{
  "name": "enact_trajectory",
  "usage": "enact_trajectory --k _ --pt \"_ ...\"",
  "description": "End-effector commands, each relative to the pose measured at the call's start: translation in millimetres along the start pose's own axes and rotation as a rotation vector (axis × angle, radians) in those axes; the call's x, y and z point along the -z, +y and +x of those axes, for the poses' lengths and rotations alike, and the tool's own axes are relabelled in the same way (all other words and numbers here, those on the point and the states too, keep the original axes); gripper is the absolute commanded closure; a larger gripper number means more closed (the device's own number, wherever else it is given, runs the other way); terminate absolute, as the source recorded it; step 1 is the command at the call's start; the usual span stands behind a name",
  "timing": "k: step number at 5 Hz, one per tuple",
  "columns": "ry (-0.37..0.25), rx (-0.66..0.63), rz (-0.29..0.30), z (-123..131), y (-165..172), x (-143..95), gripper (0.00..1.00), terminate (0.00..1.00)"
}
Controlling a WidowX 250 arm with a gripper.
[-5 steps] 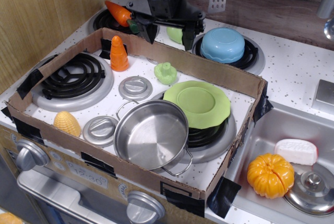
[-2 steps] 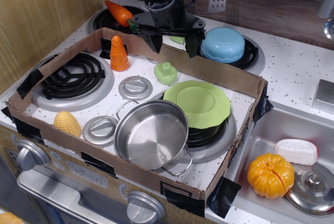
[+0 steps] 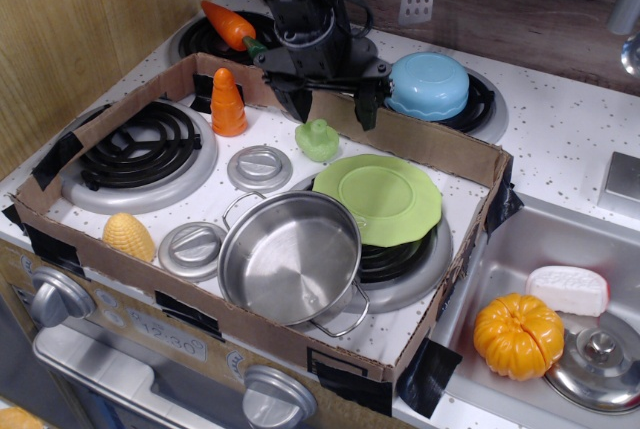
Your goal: Put broccoli in pot
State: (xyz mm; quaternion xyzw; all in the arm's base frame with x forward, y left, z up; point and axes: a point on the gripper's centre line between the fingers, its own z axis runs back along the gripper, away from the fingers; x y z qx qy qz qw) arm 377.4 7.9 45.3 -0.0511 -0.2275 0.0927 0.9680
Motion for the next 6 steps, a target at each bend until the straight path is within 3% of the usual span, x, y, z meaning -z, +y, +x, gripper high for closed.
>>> enact_trajectory --k 1,3,4,6 --pt "-0.007 0.008 0.044 6.2 8.3 0.5 0.00 0.00" --pt "0.014 -0.002 0.087 1.9 10.3 6.4 0.00 0.00" --pt "0.002 0.006 0.100 3.1 8.4 4.6 1.00 0.00" --pt "-0.024 0.032 0.126 5.0 6.4 4.2 1.00 0.00"
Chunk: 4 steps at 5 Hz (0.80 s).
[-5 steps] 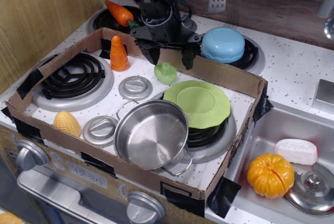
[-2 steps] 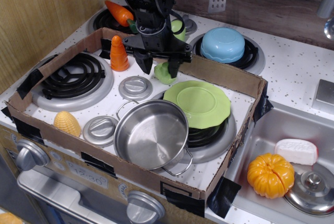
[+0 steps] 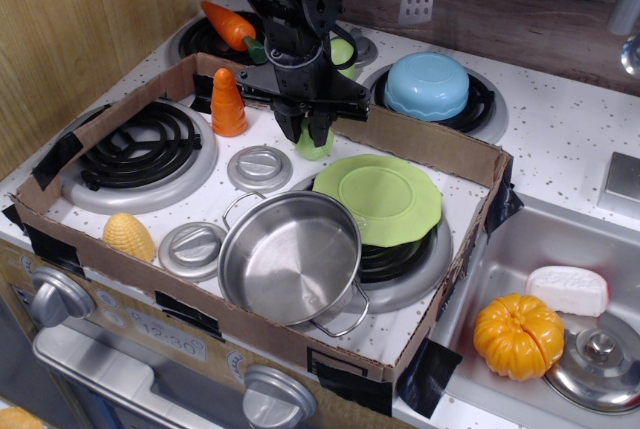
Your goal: Put broccoli in pot
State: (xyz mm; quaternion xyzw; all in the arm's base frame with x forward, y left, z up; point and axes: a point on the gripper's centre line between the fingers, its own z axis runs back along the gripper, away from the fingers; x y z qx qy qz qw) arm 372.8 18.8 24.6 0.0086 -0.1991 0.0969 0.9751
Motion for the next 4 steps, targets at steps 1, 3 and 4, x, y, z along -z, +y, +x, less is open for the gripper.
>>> enact_trajectory --k 1,3,4 --pt "-0.075 0.022 0.019 21 -11 -30 1.00 0.00" --pt "-0.039 0.001 0.105 34 -12 -83 1.00 0.00" --pt "-0.036 -0.043 0.132 25 -13 -103 1.00 0.00"
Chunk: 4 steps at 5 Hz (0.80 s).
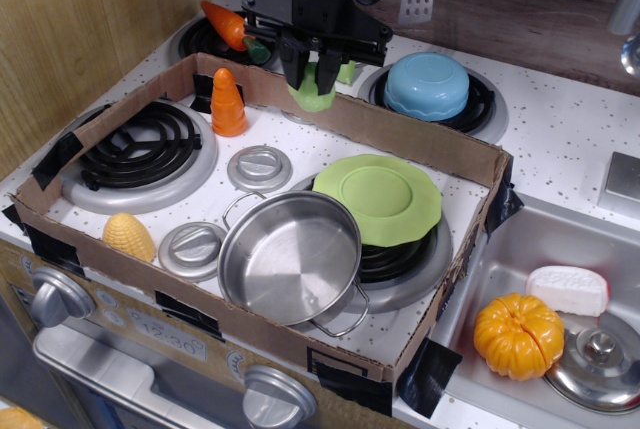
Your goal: Put broccoli in pot
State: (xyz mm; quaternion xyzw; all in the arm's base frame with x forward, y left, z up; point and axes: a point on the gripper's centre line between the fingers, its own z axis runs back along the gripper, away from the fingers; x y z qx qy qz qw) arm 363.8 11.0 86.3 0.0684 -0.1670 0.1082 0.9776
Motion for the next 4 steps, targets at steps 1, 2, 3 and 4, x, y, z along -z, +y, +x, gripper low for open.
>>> enact_trajectory --k 1,2,3,4 --pt "-0.094 -0.111 -0.008 -22 -9 -41 1.00 0.00" --pt "-0.096 -0.171 -0.022 -52 -19 -37 1.00 0.00" --pt "-0.110 -0.241 -0.036 -83 -29 -32 1.00 0.00" --pt "-0.142 -0.266 0.007 -98 -28 -43 1.00 0.00"
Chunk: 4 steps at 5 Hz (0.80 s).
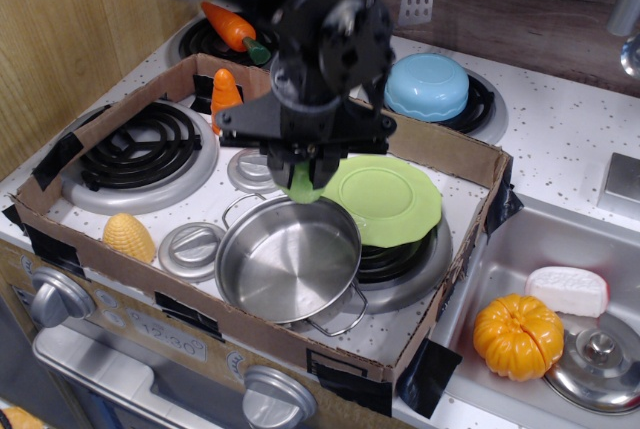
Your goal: Put broccoli in pot
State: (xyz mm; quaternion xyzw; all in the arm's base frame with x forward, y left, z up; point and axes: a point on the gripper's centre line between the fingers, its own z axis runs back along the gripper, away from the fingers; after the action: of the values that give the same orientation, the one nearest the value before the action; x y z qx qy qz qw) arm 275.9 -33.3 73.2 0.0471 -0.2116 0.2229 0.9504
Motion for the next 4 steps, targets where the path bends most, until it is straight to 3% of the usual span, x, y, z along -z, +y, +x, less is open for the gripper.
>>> enact_trajectory --k 1,2,3,4 --pt "-0.064 -0.052 0.027 -13.9 1.2 -32.4 1.00 0.00" --pt "-0.039 -0.086 -0.008 -22.9 -2.3 -35.3 1.00 0.00" --pt "-0.066 -0.109 0.010 -23.2 -6.3 -31.1 0.00 0.00" --pt "-0.050 -0.096 -0.009 -19.7 -5.4 -31.2 0.00 0.00"
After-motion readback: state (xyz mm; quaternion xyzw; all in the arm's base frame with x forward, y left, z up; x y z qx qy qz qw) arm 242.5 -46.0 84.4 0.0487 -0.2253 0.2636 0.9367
